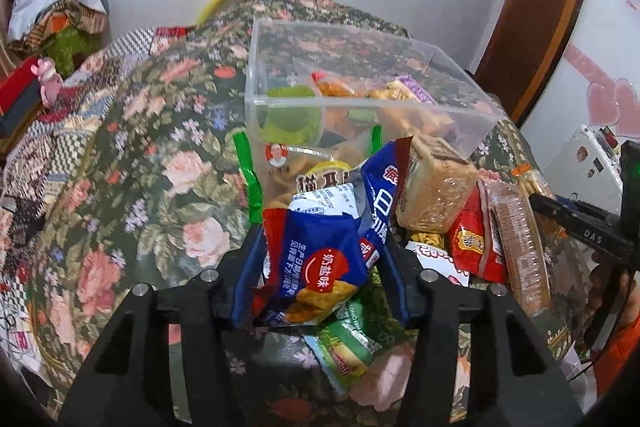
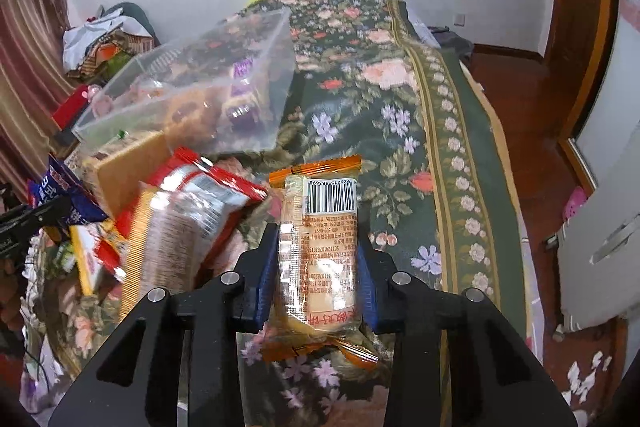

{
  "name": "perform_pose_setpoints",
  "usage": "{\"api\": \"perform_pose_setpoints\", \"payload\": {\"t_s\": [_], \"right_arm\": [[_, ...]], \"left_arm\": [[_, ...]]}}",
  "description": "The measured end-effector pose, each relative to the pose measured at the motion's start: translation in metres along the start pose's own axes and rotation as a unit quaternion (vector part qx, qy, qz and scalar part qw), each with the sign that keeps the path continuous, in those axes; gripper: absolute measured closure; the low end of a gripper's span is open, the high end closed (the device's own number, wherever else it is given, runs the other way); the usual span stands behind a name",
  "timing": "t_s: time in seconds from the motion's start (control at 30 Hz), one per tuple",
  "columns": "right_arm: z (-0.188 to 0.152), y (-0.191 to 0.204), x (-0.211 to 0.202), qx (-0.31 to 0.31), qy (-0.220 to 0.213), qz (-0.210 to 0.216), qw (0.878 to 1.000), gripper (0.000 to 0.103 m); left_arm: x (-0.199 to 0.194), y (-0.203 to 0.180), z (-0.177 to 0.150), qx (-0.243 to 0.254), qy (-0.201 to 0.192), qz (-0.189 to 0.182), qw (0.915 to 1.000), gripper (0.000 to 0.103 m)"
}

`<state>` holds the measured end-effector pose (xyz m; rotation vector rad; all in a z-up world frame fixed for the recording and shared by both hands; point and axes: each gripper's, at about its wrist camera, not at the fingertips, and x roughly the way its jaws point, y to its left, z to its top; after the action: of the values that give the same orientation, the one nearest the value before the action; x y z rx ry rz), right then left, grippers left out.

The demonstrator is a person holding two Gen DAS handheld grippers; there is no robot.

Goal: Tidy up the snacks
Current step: 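Grasp biscuit pack with right gripper while left grasps blue snack bag, then lift both snacks over the clear box and release them inside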

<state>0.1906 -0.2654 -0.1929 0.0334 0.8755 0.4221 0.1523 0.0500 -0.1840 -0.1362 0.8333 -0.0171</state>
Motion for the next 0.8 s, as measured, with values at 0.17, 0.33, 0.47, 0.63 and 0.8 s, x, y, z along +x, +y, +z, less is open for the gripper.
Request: {"api": "perform_pose_setpoints", "payload": {"t_s": [0.17,0.33,0.47,0.63,0.8], "right_arm": [[0.012,0.006,-0.012,-0.002,-0.023,0.007,1.000,0.071],[0.025,0.021,-0.024,-0.011,-0.048,0.022,0.999,0.071],[0.038,0.034,-0.031,-0.019,-0.071,0.034,0.997,0.071],[0.059,0.052,-0.035,-0.037,-0.099,0.051,0.993,0.071],[0.078,0.065,-0.030,-0.051,-0.114,0.064,0.990,0.071]], "left_arm": [[-0.018,0.003,0.005,-0.002,-0.019,-0.003,0.9998,0.050],[-0.032,0.003,0.016,-0.001,-0.036,-0.011,0.9993,0.050],[-0.041,-0.001,0.026,0.004,-0.053,-0.013,0.9985,0.050],[-0.045,-0.001,0.047,-0.001,-0.071,-0.021,0.9973,0.050],[-0.043,-0.002,0.069,-0.003,-0.089,-0.023,0.9958,0.050]]}}
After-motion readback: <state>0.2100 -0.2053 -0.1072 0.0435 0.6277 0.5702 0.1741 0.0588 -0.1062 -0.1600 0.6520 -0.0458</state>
